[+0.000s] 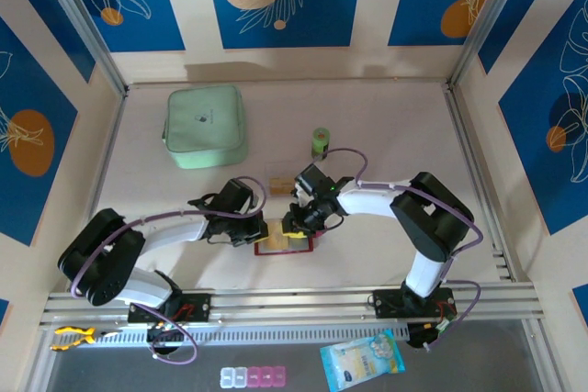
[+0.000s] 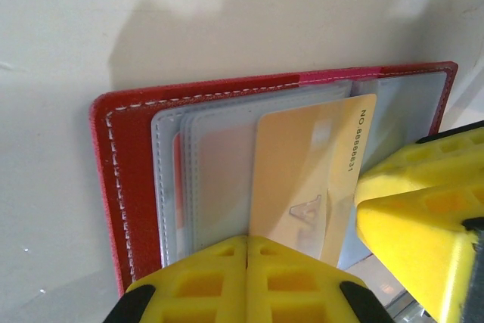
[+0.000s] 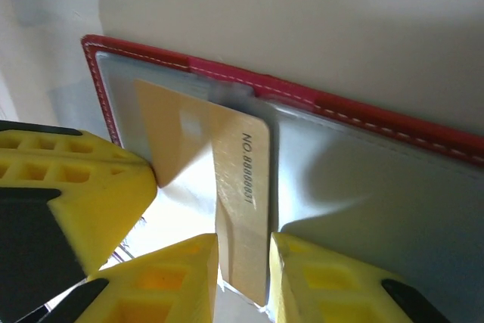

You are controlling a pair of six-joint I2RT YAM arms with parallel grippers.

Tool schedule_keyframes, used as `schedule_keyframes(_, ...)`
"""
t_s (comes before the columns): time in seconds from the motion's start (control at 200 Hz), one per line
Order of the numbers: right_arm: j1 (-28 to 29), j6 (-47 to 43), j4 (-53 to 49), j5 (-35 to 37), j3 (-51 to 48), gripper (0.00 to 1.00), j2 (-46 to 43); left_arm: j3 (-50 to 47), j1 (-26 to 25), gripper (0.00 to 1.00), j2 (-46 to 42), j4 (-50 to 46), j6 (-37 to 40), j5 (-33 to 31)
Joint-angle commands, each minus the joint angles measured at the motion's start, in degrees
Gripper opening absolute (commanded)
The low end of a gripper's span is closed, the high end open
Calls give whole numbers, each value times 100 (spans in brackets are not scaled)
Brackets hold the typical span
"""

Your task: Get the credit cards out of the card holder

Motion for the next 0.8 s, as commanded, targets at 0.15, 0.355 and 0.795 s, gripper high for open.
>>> schedule_keyframes(0.15, -6, 97, 265, -345, -77, 26, 205, -12, -40, 3, 150, -304, 117, -120)
schedule_keyframes(0.355, -14, 128, 304, -384, -71, 25, 169, 4, -37, 2, 178, -304, 120, -110)
schedule_keyframes(0.795, -39, 132, 271, -295, -150, 17, -14, 22, -42, 2, 223, -295, 134, -92)
